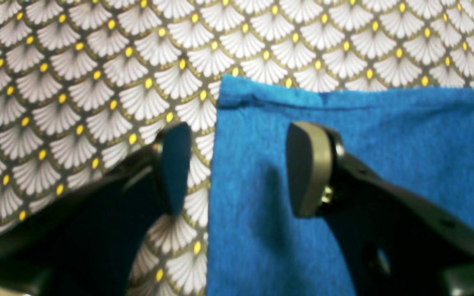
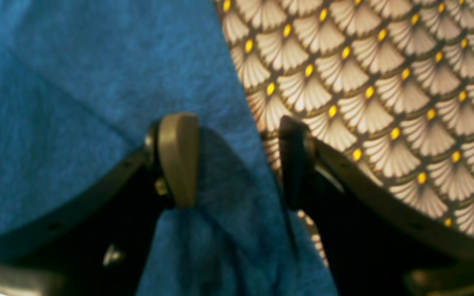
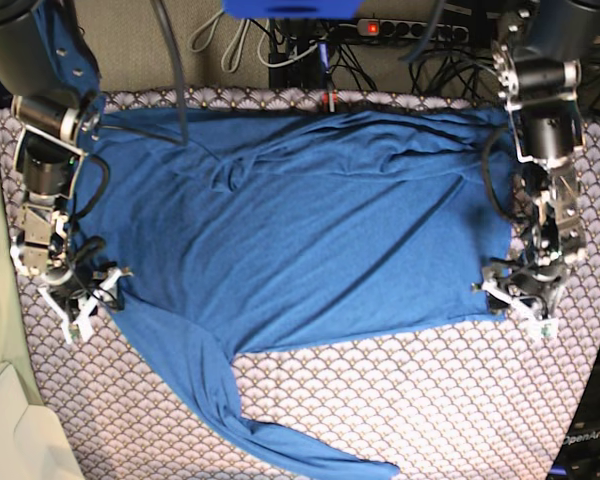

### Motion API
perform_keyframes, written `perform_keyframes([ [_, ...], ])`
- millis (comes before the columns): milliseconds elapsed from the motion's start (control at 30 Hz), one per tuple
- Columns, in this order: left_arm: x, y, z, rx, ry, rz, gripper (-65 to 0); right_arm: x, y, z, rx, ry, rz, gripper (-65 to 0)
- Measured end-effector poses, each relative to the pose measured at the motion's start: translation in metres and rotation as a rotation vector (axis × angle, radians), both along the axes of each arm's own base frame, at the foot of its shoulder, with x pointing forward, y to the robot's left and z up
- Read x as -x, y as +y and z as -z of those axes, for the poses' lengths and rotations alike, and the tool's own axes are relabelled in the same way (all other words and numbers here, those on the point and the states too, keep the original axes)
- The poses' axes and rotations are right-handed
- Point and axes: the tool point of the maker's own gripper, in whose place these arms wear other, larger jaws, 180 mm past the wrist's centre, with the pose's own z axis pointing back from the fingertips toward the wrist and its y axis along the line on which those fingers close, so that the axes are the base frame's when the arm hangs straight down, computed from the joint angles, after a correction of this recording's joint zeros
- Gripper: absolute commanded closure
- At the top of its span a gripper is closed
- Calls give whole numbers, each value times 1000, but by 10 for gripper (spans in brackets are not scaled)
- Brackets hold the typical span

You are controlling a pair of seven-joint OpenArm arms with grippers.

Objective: Fold the T-shirt properly
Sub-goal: 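Lower both grippers and grasp the shirt's side edges at mid-body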

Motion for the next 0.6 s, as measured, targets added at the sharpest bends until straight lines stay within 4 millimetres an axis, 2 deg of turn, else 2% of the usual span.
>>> perform_keyframes([
  [100, -5, 1, 7, 21, -14, -18, -361, 3, 2, 5, -12, 4, 0, -323],
  [233, 1, 5, 29, 41, 4, -43, -361, 4, 3, 7, -16, 3, 1, -323],
  [400, -11, 9, 31, 74, -18, -81, -361, 6, 4, 8, -21, -1, 2, -323],
  [567, -12, 10, 33, 85, -26, -88, -353, 6, 3, 8, -21, -1, 2, -323],
  [600, -13, 10, 33, 85, -26, -88, -332, 6, 3, 8, -20, -1, 2, -323],
])
